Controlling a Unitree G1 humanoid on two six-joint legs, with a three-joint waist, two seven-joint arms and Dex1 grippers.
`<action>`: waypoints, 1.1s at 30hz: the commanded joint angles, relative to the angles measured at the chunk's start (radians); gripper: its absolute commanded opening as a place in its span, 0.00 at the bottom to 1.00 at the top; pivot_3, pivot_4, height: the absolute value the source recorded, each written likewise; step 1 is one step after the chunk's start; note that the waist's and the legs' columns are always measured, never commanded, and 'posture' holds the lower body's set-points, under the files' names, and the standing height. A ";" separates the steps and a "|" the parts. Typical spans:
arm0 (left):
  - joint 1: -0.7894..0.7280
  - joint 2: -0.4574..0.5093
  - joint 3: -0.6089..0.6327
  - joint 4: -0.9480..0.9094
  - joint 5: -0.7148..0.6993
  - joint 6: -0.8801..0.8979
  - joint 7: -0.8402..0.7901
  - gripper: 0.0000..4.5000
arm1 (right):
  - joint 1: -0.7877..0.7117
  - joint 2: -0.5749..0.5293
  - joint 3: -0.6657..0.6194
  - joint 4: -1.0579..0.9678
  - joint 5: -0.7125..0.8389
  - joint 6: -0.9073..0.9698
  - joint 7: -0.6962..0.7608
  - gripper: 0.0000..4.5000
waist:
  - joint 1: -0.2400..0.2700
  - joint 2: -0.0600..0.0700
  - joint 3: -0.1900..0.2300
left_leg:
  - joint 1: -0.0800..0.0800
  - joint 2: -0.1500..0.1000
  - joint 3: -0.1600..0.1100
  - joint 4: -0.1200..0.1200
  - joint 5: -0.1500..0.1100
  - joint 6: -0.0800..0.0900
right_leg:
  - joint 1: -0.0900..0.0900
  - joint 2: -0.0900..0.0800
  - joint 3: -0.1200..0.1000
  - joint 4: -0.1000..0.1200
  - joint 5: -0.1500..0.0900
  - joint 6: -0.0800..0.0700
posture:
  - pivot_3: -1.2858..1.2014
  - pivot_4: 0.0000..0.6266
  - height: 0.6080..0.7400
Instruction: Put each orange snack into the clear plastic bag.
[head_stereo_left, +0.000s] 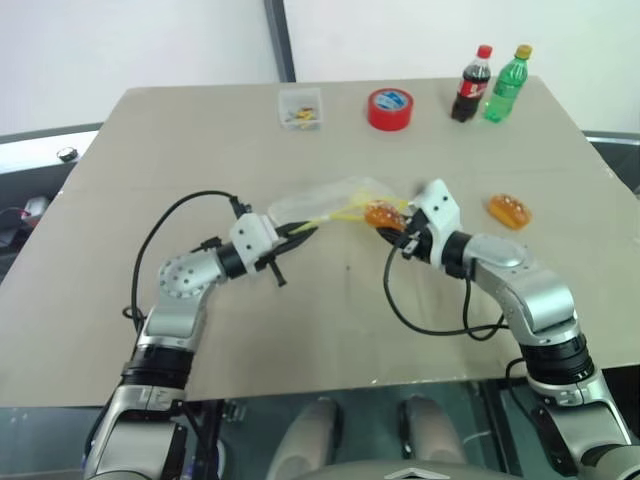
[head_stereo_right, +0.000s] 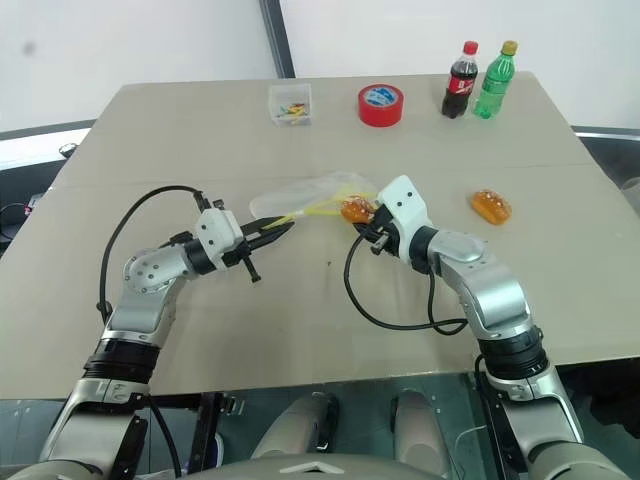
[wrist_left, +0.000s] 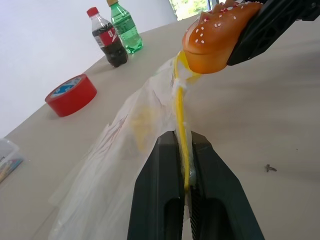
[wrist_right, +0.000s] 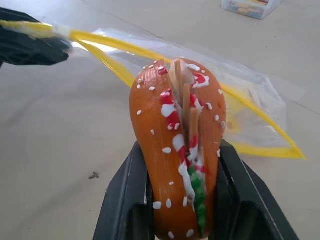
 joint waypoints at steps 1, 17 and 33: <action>-0.005 0.005 0.001 -0.065 -0.025 0.004 -0.009 0.00 | -0.025 -0.003 0.007 -0.009 -0.008 -0.006 -0.010 0.25 | -0.001 0.000 0.000 | 0.000 0.000 0.000 0.000 0.000 0.000 | 0.000 0.000 0.000 0.000 0.000 0.000 | 0.52 0.24 0.97; 0.038 0.053 -0.044 -0.065 -0.013 -0.090 -0.148 0.00 | -0.094 0.069 0.071 0.195 -0.008 -0.062 0.019 0.25 | -0.004 0.000 0.000 | 0.000 0.000 0.000 0.000 0.000 0.000 | -0.001 0.000 0.000 0.000 0.000 0.000 | 0.52 0.24 0.97; 0.069 0.016 -0.012 -0.104 -0.030 0.021 -0.035 0.00 | -0.142 0.134 0.089 0.285 -0.128 -0.258 -0.025 0.82 | -0.007 0.000 0.000 | 0.000 0.000 0.000 0.000 0.000 0.000 | -0.001 0.001 0.000 0.000 0.000 0.000 | 0.52 0.24 0.97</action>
